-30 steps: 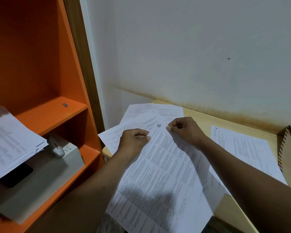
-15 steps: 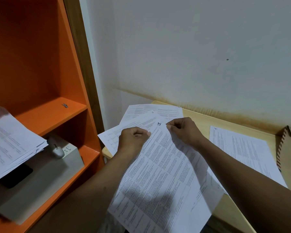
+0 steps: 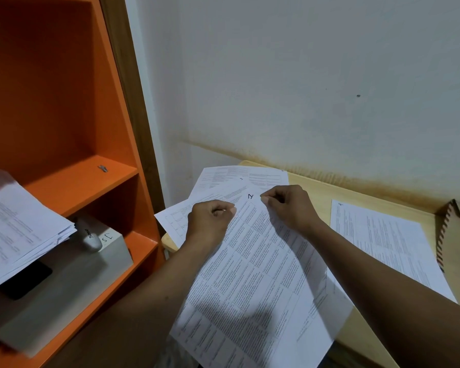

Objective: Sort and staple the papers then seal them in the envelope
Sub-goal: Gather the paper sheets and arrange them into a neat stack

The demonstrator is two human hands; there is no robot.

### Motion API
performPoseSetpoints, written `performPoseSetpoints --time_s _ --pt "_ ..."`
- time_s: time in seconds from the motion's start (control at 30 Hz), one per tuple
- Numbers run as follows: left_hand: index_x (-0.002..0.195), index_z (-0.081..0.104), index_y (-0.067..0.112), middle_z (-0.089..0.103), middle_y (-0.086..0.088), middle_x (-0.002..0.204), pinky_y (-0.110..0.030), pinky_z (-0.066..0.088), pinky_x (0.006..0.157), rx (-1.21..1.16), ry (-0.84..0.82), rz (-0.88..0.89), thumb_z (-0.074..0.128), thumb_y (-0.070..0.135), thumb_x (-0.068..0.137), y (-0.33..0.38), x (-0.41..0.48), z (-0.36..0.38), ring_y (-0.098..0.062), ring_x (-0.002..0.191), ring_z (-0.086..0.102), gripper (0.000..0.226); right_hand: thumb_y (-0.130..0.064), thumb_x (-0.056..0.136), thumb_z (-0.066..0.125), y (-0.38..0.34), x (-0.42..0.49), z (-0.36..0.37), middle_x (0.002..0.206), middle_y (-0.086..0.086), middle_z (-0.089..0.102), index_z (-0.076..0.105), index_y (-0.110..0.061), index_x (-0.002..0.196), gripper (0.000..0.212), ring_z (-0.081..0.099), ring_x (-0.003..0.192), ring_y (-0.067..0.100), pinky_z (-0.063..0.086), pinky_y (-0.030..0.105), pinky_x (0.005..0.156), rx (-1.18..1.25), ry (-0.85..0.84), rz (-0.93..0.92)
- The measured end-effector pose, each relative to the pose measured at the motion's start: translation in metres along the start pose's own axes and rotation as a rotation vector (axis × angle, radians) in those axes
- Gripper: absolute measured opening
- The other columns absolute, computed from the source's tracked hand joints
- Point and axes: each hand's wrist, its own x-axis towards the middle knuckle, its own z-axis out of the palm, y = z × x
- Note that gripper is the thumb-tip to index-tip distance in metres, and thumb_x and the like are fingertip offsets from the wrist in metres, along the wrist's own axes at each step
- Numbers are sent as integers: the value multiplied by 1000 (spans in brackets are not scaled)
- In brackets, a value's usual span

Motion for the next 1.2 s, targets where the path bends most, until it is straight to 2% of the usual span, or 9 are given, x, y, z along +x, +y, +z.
performPoseSetpoints --time_s 0.23,0.3,0.37,0.4,0.5,0.7,0.87,1.0,1.2 --pt "79 75 33 72 19 83 -21 52 75 41 -11 45 76 23 93 0 -1 0 2 83 66 17 -20 92 71 -1 -1 -3 90 -6 78 81 -16 92 11 71 88 10 54 26 77 3 2 3" --pt "79 76 32 73 18 82 -23 55 75 35 10 56 76 22 93 0 -2 0 0 83 67 17 -23 92 71 -3 -1 -6 87 -8 77 80 -17 92 11 70 83 6 53 22 75 12 -9 -3" --pt "84 78 30 75 14 85 -25 55 76 17 44 66 76 22 93 1 -2 0 -4 84 68 12 -24 92 71 -4 -1 -10 79 -9 73 79 -20 98 11 62 70 1 48 17 69 1 -52 -19" --pt "87 78 29 75 12 86 -26 55 76 11 58 71 76 22 92 2 -1 -1 -6 85 68 10 -23 92 70 -3 0 -12 79 -7 73 78 -21 103 13 60 68 1 48 19 70 -8 -76 -28" --pt "89 78 28 75 10 86 -26 55 76 7 67 82 76 22 93 3 -1 -1 -6 84 68 7 -18 93 69 -2 2 -17 93 0 77 77 -21 110 19 63 77 5 49 23 76 -17 -102 -25" --pt "100 81 22 67 26 84 -21 48 77 70 39 108 70 23 97 5 -2 3 5 85 62 12 -16 94 69 -4 1 -15 105 -1 77 78 -16 111 20 69 101 11 49 20 86 26 -101 9" --pt "105 81 20 69 24 86 -24 51 84 65 39 129 71 21 97 4 -1 1 5 87 62 14 -17 94 68 -2 0 -16 110 -3 76 78 -15 113 21 67 104 8 46 12 81 27 -96 29" --pt "109 80 23 67 25 88 -30 57 88 28 32 104 70 20 97 4 -2 1 3 88 63 16 -16 94 68 -4 -1 -16 106 0 78 78 -16 111 20 69 103 11 51 22 89 6 -98 29" --pt "91 81 31 67 29 87 -35 60 91 -8 14 43 68 13 96 5 -2 0 -2 95 66 23 -15 93 70 -3 -2 -17 102 5 78 79 -18 108 18 71 102 17 55 35 94 14 -107 34"
